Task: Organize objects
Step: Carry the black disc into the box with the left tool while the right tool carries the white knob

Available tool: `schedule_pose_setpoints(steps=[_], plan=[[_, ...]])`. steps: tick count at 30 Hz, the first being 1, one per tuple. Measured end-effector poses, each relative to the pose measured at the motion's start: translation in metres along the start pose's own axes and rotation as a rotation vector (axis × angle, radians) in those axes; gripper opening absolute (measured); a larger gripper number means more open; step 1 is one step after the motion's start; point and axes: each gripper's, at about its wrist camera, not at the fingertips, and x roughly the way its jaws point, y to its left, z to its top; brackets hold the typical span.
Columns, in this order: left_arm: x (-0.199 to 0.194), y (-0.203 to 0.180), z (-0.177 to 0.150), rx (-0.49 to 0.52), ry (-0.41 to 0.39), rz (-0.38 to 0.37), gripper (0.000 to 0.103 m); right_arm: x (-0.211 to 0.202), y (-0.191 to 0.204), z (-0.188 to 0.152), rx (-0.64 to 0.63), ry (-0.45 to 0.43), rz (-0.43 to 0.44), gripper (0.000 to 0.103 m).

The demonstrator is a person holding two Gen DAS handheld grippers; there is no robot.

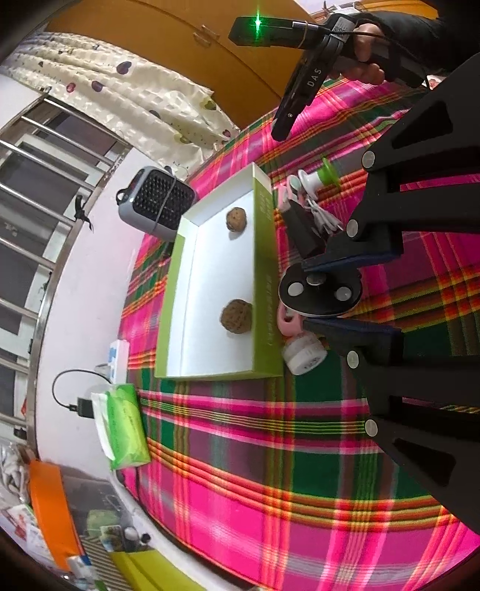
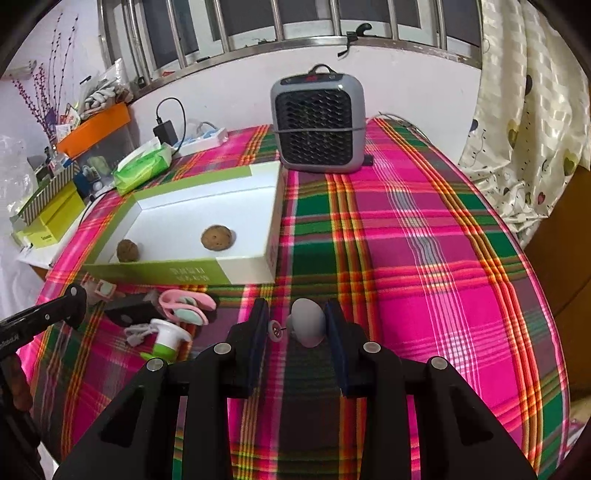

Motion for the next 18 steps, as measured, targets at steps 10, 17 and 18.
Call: schedule_pose_setpoints(steps=[10, 17, 18], plan=[[0.002, -0.002, 0.031, 0.037, -0.026, -0.016, 0.022, -0.001, 0.021, 0.031, -0.052, -0.042, 0.047, 0.033], [0.022, 0.007, 0.059, 0.034, -0.018, -0.02, 0.022, 0.021, 0.037, 0.056, -0.094, -0.032, 0.083, 0.033], [0.026, 0.008, 0.062, 0.035, -0.015, -0.023, 0.022, 0.025, 0.038, 0.06, -0.099, -0.029, 0.081, 0.033]])
